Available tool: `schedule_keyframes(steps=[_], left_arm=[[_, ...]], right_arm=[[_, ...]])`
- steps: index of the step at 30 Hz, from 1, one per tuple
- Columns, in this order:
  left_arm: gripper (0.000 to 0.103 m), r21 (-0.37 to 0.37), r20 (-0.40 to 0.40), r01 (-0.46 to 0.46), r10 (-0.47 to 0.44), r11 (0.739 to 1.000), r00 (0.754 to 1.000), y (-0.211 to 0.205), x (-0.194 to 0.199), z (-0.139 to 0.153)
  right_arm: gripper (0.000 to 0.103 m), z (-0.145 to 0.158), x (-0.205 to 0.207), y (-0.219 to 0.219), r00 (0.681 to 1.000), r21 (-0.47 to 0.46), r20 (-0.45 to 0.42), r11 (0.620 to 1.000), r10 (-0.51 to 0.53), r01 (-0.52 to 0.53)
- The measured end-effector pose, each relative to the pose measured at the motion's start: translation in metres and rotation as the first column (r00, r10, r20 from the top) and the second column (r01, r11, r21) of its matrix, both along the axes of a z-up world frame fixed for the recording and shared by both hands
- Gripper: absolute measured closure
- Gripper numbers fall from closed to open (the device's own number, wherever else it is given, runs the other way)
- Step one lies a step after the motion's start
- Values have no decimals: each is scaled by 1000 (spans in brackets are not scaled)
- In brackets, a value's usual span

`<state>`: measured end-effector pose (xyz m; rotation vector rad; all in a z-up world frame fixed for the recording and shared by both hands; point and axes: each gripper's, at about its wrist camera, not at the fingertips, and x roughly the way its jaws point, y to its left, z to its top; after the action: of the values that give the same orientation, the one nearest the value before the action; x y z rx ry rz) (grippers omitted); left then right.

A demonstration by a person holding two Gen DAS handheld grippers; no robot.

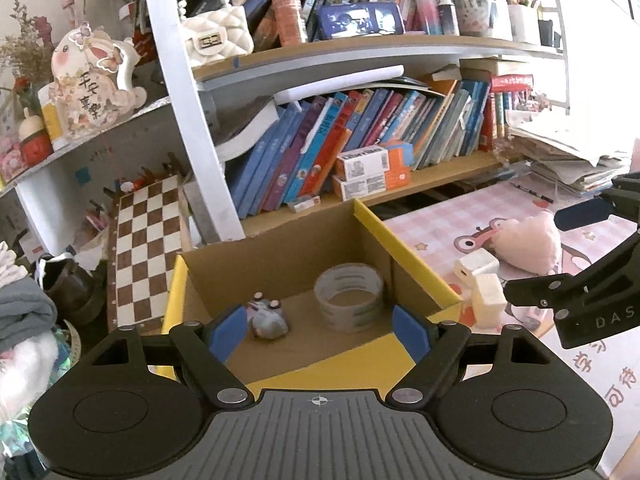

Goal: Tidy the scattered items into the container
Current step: 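Withdraw both tools from the box back toward the white blocks and eraser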

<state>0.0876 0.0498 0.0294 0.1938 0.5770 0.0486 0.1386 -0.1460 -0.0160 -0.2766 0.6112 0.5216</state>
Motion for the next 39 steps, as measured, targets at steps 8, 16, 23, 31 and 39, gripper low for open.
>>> schedule_keyframes(steps=[8,16,23,31,39], left_arm=[[21,1,-4,-12,12,1000,1000,-13,-4,-1],[21,0,17,-39,39,999,999,-28,-8,-1],[21,5,10,-25,25,1000,1000,-46,-6,-3],[21,33,7,14,-15,999,1000,-73,-3,-4],[21,53,6,34,-34,998,999,-94,0,-5]], right_arm=[[12,-10,-9,-25,998,11,-26,999,-49,49],[12,-13,-13,-45,995,50,-39,994,-96,98],[12,-15,-10,-66,990,75,-47,988,-135,138],[11,-20,-4,-86,985,86,-72,983,-156,162],[11,-23,-1,-101,985,96,-81,982,-153,161]])
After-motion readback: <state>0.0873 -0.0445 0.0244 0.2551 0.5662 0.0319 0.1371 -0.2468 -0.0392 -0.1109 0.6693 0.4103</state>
